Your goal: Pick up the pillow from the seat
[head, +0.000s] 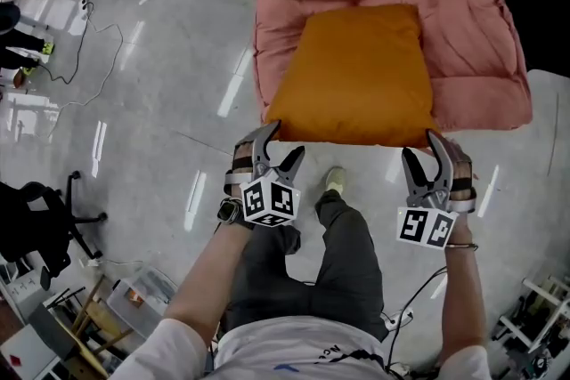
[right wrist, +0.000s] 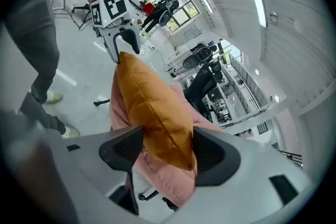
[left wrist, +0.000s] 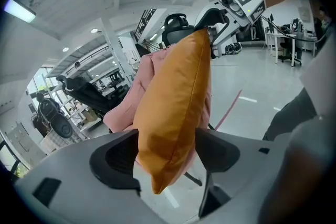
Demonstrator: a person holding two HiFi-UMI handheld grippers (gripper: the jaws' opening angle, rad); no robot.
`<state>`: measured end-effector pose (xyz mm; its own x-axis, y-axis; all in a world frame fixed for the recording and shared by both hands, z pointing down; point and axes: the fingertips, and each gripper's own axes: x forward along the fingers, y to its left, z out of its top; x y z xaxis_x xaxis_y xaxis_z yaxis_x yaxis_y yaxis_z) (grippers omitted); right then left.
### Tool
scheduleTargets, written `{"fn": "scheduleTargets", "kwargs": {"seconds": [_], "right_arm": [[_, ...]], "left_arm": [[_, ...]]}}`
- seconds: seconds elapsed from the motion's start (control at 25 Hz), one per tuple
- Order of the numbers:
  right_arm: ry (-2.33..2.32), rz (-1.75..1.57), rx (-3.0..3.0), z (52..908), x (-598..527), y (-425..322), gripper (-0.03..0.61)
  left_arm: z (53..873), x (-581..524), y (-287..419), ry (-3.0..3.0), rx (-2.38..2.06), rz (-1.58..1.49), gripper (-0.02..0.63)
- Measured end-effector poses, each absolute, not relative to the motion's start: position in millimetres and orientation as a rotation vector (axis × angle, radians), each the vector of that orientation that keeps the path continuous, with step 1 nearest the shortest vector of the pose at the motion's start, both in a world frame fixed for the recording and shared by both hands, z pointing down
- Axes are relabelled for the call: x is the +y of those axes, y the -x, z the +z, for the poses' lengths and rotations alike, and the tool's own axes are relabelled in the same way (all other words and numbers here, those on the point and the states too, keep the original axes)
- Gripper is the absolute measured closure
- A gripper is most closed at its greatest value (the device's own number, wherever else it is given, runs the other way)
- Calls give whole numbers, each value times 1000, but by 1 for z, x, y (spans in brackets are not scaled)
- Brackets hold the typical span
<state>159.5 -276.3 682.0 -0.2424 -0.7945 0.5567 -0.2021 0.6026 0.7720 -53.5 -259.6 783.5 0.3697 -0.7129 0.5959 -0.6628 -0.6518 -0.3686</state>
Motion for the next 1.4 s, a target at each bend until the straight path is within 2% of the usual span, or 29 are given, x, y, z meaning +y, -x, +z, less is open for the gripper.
{"fn": "scheduleTargets", "kwargs": {"seconds": [0.44,0.64,0.8,1.08,1.4], "right_arm": [[-801,-779,-1737,697,-295,-149,302],[-796,-722,-1752,698,-297,-149,413],[-813,-668,-1792,689,-302,-148,459],[-900,-620,-1861,653,-318,-150,497],[-996,-602,-1913,592,-350,-146,512]], "left_arm": [[819,-276,51,2495,1276,-1205,285],[813,-281,48,2573,1267,-1161,410],[803,-286,47,2630,1264,-1148,460],[761,-296,45,2656,1306,-1129,489],[684,-315,51,2641,1422,-1086,514]]}}
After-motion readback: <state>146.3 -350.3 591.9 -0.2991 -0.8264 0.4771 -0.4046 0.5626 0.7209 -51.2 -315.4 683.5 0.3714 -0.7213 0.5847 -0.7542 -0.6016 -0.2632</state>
